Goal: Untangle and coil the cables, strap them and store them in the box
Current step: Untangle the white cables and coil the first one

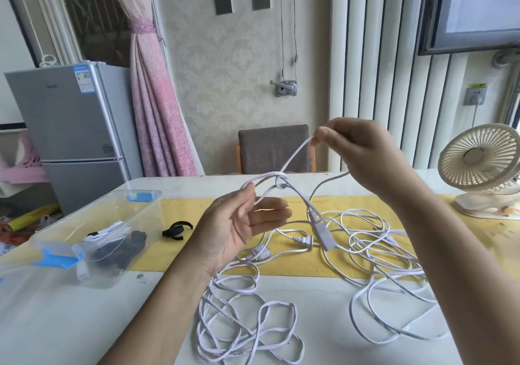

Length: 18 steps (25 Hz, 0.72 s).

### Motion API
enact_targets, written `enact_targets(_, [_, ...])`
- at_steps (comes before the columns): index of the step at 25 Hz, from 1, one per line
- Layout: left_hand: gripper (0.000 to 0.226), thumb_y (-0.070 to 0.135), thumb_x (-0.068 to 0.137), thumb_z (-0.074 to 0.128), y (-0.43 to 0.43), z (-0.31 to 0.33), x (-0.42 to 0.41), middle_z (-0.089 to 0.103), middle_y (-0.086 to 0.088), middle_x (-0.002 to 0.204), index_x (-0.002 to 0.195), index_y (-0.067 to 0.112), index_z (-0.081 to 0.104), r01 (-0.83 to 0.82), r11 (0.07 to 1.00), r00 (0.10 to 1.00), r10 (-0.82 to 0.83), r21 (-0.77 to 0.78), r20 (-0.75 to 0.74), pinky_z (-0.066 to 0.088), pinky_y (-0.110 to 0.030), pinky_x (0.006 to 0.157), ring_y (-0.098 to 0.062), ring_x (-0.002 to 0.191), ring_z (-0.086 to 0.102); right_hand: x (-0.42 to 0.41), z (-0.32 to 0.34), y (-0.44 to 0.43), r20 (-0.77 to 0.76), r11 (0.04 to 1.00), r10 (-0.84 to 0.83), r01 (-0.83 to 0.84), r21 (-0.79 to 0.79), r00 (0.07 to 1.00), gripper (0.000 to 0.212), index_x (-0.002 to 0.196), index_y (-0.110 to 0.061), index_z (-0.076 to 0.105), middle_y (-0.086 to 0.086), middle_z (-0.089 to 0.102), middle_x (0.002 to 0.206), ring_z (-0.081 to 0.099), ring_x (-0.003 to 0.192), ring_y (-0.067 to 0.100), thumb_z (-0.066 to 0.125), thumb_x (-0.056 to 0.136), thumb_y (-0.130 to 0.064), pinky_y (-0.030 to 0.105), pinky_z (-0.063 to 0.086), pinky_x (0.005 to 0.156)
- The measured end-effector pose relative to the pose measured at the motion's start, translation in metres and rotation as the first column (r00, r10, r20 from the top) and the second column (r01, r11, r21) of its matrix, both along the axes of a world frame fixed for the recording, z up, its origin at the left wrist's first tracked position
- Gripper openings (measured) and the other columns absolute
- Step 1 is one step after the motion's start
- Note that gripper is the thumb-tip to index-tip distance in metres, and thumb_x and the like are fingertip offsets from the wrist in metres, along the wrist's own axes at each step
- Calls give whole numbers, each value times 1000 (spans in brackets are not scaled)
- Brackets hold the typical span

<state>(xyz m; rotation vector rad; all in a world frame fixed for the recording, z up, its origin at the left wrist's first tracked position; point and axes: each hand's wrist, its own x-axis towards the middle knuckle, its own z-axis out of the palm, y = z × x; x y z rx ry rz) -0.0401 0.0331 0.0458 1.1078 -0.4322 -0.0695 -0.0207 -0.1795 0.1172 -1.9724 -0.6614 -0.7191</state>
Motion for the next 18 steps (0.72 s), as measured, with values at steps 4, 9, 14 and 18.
enact_targets(4, [37, 38, 69, 80, -1, -4, 6, 67, -18, 99, 58, 16, 53, 26, 999, 1000, -26, -46, -5, 54, -43, 88, -33, 102, 65, 5, -1, -6, -158, 994, 112, -107, 34, 981, 27, 77, -13, 61, -1, 39, 54, 35, 49, 13, 46, 99, -17, 26, 29, 49])
enact_targets(9, [35, 42, 66, 81, -13, -7, 0, 63, -26, 114, 74, 20, 55, 211, 977, 976, -212, -32, -41, 45, -52, 95, -40, 108, 61, 4, -9, 13, -310, 896, 420, -335, 293, 853, 26, 81, -4, 50, 12, 68, 83, 52, 55, 14, 35, 101, -11, 20, 39, 53])
enact_targets(14, [56, 15, 60, 87, -28, -15, -7, 64, -29, 107, 92, 17, 40, 242, 970, 970, -242, -21, -30, 50, -49, 88, -41, 99, 64, 4, -17, 30, -344, 830, 505, -335, 447, 791, 29, 79, -6, 46, 25, 67, 93, 54, 52, 16, 30, 103, -12, 23, 43, 54])
enact_targets(18, [41, -11, 72, 64, -25, -9, -9, 68, -21, 88, 91, 14, 37, 57, 994, 998, -56, 93, -16, 57, -33, 64, -33, 75, 68, 9, -20, 26, -322, 935, 317, -236, 266, 892, 26, 85, -4, 48, 13, 71, 88, 50, 49, 13, 33, 103, -15, 22, 36, 51])
